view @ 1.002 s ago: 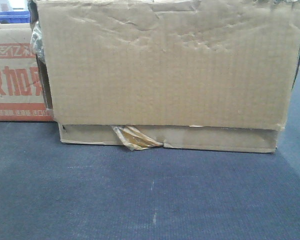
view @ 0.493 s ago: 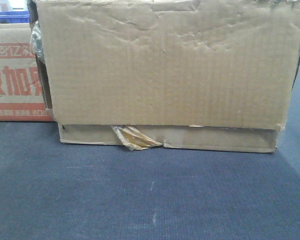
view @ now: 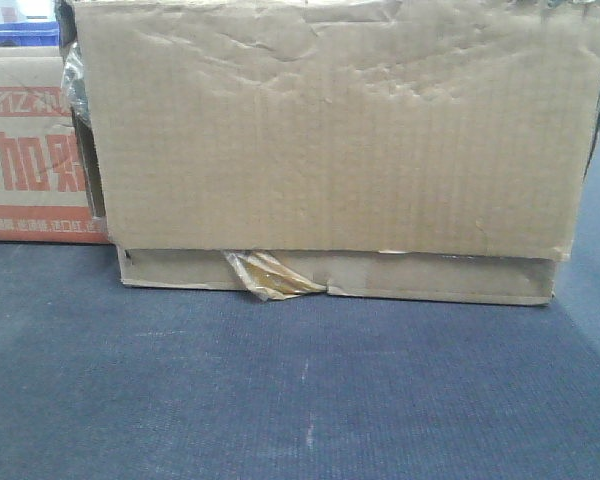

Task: Stack two boxes on right shelf middle

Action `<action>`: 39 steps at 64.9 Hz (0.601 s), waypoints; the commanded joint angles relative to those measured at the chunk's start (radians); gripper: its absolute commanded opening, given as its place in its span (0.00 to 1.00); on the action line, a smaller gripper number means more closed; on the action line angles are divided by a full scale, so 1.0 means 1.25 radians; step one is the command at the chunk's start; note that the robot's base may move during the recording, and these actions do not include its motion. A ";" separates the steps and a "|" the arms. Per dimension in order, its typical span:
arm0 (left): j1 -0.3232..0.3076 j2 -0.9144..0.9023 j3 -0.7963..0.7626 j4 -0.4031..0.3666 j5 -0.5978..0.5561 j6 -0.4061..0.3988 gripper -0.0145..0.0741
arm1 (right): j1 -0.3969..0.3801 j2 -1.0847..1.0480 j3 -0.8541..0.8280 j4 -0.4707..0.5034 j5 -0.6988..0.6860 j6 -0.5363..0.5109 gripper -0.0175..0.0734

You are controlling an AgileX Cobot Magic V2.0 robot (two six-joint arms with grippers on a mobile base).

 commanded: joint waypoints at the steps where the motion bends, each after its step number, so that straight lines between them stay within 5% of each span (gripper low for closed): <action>1: 0.002 -0.002 -0.009 0.017 -0.004 0.001 0.04 | 0.001 0.003 -0.006 -0.007 -0.010 0.001 0.82; 9: 0.004 -0.026 -0.009 0.036 -0.001 -0.010 0.04 | 0.001 0.003 -0.006 -0.007 -0.010 0.001 0.82; 26: 0.004 -0.126 -0.027 0.180 0.001 -0.152 0.04 | 0.001 0.003 -0.006 -0.007 -0.010 0.001 0.82; 39: 0.003 -0.215 -0.118 0.173 0.011 -0.201 0.04 | 0.001 0.003 -0.006 -0.007 -0.010 0.001 0.82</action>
